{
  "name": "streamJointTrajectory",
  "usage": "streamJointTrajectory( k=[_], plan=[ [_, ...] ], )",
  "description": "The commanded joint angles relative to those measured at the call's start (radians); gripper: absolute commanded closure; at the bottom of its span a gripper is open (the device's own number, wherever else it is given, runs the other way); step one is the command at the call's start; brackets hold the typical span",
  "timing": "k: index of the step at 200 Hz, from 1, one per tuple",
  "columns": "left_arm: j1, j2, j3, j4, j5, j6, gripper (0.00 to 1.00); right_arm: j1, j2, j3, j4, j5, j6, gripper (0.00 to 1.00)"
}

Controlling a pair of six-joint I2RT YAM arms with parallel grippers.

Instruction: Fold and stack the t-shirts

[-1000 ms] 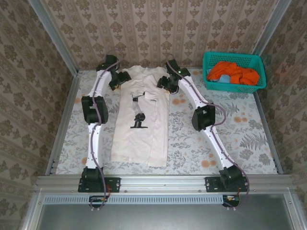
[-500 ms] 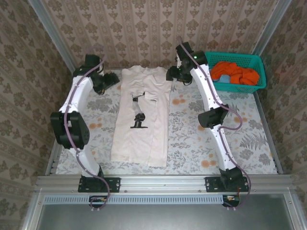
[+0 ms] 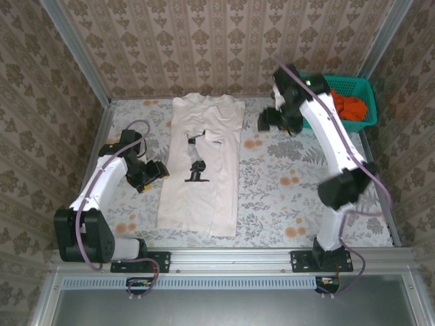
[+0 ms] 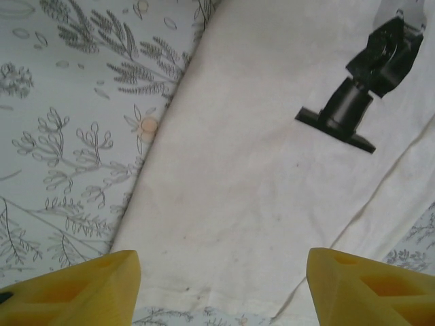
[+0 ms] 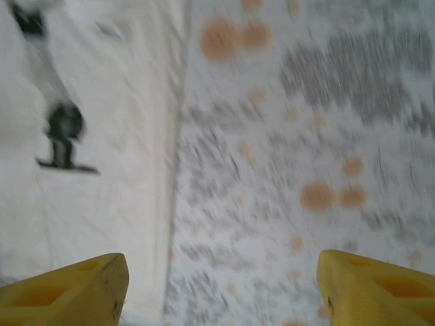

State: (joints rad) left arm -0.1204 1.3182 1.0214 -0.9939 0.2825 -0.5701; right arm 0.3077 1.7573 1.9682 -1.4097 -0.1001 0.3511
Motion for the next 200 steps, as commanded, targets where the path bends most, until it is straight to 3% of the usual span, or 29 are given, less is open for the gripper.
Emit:
streamJointTrajectory(
  k=[1,12,19,34,65,99,110,126,135,163,200],
  plan=[
    [-0.049,-0.043,-0.057,-0.098,-0.052,-0.045,0.34,0.010,-0.333,-0.540,0.403,-0.173,0.196,0.20],
    [-0.063,-0.065,-0.104,-0.098,-0.042,-0.068,0.34,0.023,-0.493,-0.841,0.633,-0.291,0.398,0.22],
    [-0.070,-0.081,-0.135,-0.089,-0.026,-0.085,0.36,0.045,-0.563,-0.990,0.775,-0.334,0.498,0.02],
    [-0.104,-0.118,-0.192,-0.078,-0.016,-0.126,0.38,0.145,-0.636,-1.178,0.880,-0.303,0.609,0.00],
    [-0.161,-0.205,-0.261,-0.092,-0.062,-0.197,0.42,0.394,-0.584,-1.272,0.946,-0.215,0.666,0.00],
    [-0.189,-0.301,-0.366,-0.073,-0.064,-0.285,0.48,0.490,-0.515,-1.316,1.072,-0.196,0.677,0.01],
    [-0.191,-0.331,-0.389,-0.067,-0.073,-0.299,0.49,0.509,-0.497,-1.316,1.114,-0.198,0.672,0.08],
    [-0.191,-0.354,-0.419,-0.066,-0.104,-0.310,0.51,0.519,-0.450,-1.313,1.147,-0.206,0.689,0.31],
    [-0.199,-0.358,-0.433,-0.064,-0.120,-0.328,0.53,0.522,-0.417,-1.313,1.155,-0.215,0.699,0.39],
    [-0.209,-0.356,-0.467,-0.031,-0.173,-0.370,0.56,0.546,-0.374,-1.320,1.171,-0.217,0.740,0.46],
    [-0.211,-0.362,-0.498,0.001,-0.213,-0.391,0.64,0.584,-0.354,-1.358,1.218,-0.182,0.806,0.47]
  ],
)
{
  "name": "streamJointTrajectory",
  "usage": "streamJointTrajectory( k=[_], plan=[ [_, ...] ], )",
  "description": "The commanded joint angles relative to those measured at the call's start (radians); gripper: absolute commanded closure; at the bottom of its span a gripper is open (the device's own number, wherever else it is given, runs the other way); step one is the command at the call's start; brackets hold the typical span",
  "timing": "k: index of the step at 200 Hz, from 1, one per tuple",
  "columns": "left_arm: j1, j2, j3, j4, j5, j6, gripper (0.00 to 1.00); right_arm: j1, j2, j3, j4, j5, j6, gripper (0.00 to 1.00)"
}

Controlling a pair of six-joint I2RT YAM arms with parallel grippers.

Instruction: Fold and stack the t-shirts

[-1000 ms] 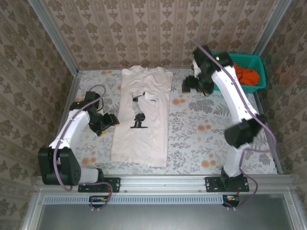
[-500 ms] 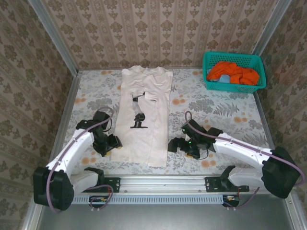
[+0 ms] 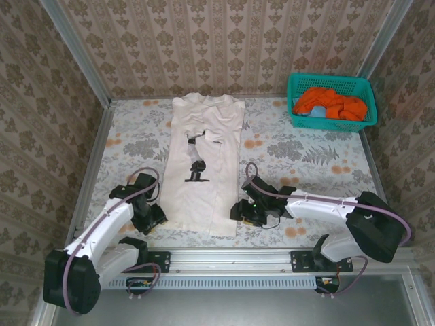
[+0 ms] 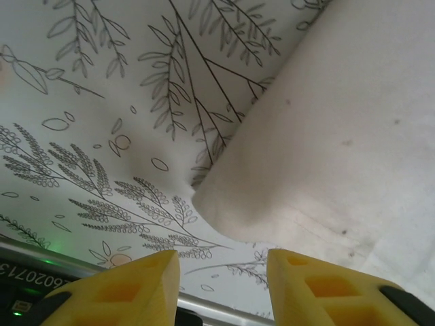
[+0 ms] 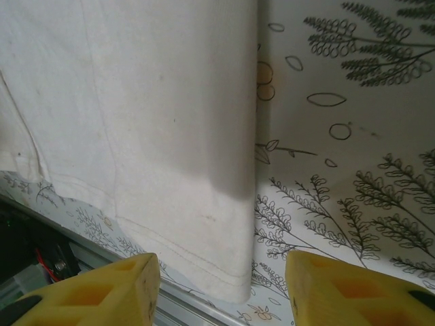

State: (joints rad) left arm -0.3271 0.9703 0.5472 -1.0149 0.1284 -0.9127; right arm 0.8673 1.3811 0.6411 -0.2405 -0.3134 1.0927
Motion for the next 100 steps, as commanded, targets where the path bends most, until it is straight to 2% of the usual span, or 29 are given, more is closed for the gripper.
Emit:
streamJointTrajectory(
  k=[1,58,100],
  plan=[
    [-0.004,-0.014,-0.025,0.023,-0.060,-0.048,0.64,0.025,0.027,-0.032,0.050,0.031,0.067,0.47],
    [-0.004,0.006,-0.056,0.141,-0.033,-0.024,0.64,0.068,0.186,0.039,0.080,-0.017,0.070,0.47],
    [-0.001,0.071,-0.058,0.194,-0.036,0.006,0.65,0.081,0.197,0.052,0.041,0.006,0.097,0.50]
  ],
)
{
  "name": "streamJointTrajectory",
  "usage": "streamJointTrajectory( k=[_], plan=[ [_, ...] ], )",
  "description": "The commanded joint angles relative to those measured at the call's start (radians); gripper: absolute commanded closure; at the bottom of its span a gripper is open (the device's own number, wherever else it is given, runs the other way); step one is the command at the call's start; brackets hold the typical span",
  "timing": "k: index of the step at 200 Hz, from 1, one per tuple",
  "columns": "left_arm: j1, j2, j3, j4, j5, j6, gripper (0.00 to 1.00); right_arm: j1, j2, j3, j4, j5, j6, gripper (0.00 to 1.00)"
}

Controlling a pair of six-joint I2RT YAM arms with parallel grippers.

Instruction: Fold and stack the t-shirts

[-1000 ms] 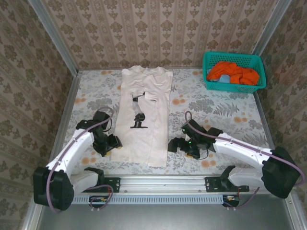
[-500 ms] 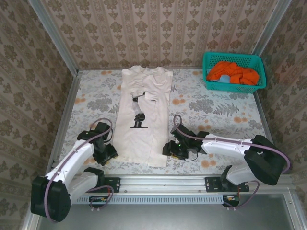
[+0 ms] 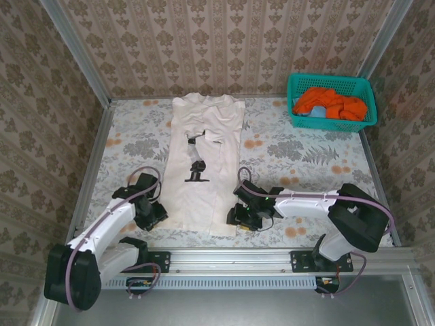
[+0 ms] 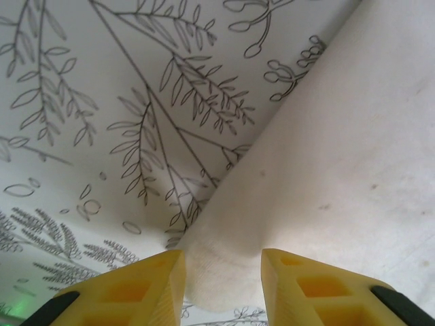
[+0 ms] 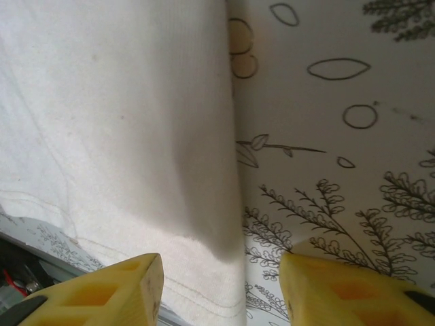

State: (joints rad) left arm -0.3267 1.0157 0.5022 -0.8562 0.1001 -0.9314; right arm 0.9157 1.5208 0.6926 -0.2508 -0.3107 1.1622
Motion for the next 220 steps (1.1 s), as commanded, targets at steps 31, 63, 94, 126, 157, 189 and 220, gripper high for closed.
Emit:
streamJointTrajectory(
  k=[31,63,94,126,157,189,220],
  plan=[
    [0.000,0.016,-0.026,0.035,-0.023,0.031,0.65,0.059,0.017,0.001,0.014,0.023,0.040,0.50],
    [0.009,0.019,-0.040,0.066,-0.020,0.042,0.69,0.077,0.018,-0.007,0.021,0.022,0.060,0.52],
    [0.011,0.035,-0.044,0.064,-0.010,0.054,0.70,0.092,0.045,0.013,0.005,0.021,0.067,0.58],
    [0.004,0.043,-0.044,0.051,-0.011,0.051,0.58,0.101,0.043,0.002,0.001,0.017,0.096,0.58],
    [-0.003,0.031,-0.052,0.044,-0.020,0.042,0.56,0.125,0.036,0.001,0.002,0.012,0.108,0.58],
    [0.001,0.053,-0.075,0.089,-0.025,0.034,0.62,0.131,0.037,-0.005,0.002,0.012,0.123,0.62],
    [0.005,0.109,-0.077,0.135,-0.008,0.043,0.76,0.128,0.066,0.009,-0.003,0.005,0.120,0.74]
  ],
)
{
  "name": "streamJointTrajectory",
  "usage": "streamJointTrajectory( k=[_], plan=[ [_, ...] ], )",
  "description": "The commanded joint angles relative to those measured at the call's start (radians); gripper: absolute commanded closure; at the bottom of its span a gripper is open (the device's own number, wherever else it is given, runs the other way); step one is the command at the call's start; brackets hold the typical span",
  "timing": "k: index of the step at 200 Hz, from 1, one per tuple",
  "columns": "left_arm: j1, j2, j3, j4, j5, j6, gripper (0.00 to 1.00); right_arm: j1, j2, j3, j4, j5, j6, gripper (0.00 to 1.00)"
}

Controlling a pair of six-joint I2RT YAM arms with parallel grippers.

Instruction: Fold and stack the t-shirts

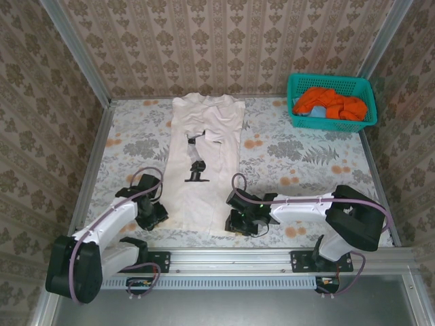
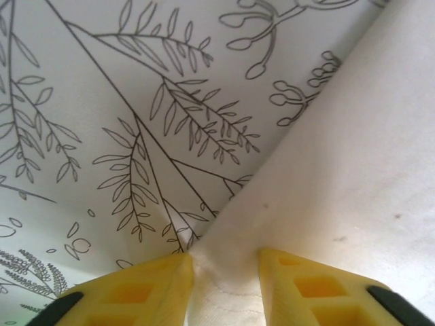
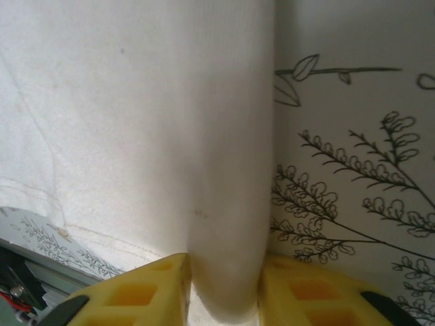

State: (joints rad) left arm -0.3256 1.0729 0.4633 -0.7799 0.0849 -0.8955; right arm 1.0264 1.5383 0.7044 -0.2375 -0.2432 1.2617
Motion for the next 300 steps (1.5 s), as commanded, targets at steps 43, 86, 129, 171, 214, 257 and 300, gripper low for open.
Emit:
streamJointTrajectory(
  k=[43,86,129,171,214,257,300],
  plan=[
    [0.000,0.055,-0.013,0.046,0.027,0.035,1.00,-0.024,0.004,-0.010,-0.067,-0.042,0.010,0.94],
    [-0.045,0.037,0.079,-0.017,0.136,0.094,1.00,-0.122,-0.137,-0.043,-0.169,-0.060,-0.037,1.00],
    [-0.214,0.050,0.102,-0.073,0.213,0.065,1.00,-0.194,-0.274,-0.102,-0.287,-0.098,-0.125,1.00],
    [-0.374,-0.023,0.103,-0.165,0.206,-0.060,1.00,-0.182,-0.387,-0.236,-0.294,-0.194,-0.104,1.00],
    [-0.406,-0.095,0.158,-0.267,0.227,-0.084,1.00,-0.180,-0.463,-0.249,-0.328,-0.222,-0.106,1.00],
    [-0.363,-0.004,0.328,-0.309,0.275,-0.010,1.00,-0.242,-0.423,-0.054,-0.424,-0.200,-0.195,1.00],
    [-0.176,0.170,0.585,-0.300,0.317,0.105,1.00,-0.483,-0.333,0.138,-0.352,-0.235,-0.201,1.00]
  ],
)
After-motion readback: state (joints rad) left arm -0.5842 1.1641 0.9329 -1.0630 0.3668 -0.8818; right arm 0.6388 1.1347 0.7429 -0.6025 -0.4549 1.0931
